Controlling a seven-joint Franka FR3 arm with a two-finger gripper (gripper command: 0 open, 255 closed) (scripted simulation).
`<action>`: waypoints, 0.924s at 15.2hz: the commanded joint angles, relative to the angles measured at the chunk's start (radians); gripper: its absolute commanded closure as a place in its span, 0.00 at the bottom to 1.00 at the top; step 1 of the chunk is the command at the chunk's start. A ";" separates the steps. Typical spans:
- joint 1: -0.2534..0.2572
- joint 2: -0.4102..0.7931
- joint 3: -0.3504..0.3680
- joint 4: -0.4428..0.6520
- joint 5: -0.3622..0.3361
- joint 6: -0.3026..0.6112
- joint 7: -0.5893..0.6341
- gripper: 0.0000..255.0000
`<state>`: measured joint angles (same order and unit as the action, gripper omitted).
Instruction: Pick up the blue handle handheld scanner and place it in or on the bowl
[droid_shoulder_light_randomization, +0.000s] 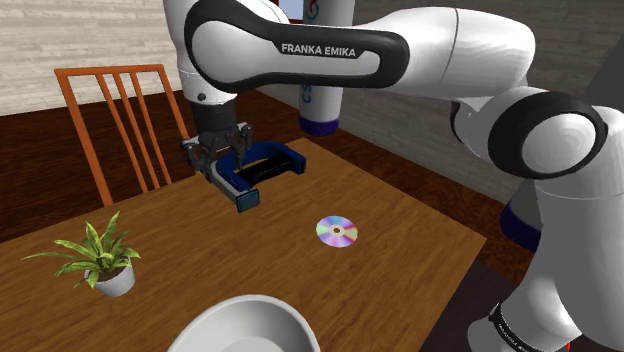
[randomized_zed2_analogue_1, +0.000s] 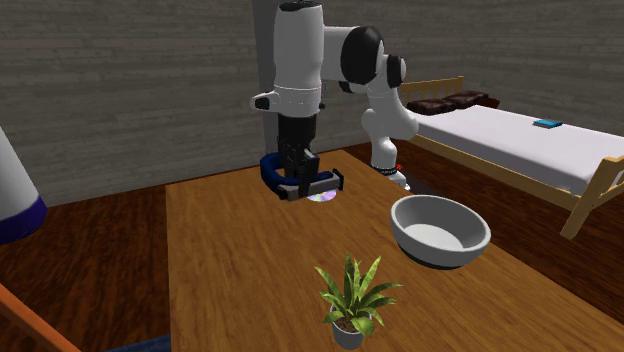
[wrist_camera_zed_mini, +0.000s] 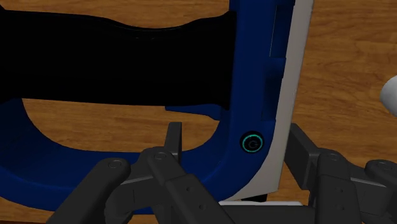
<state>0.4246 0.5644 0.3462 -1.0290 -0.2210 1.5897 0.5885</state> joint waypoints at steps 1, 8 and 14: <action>0.019 -0.042 0.012 -0.065 0.005 0.021 0.042 1.00; 0.091 -0.140 0.053 -0.213 0.017 0.064 0.178 1.00; 0.171 -0.174 0.089 -0.263 0.015 0.071 0.299 1.00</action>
<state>0.5807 0.3952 0.4290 -1.2824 -0.2052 1.6556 0.8640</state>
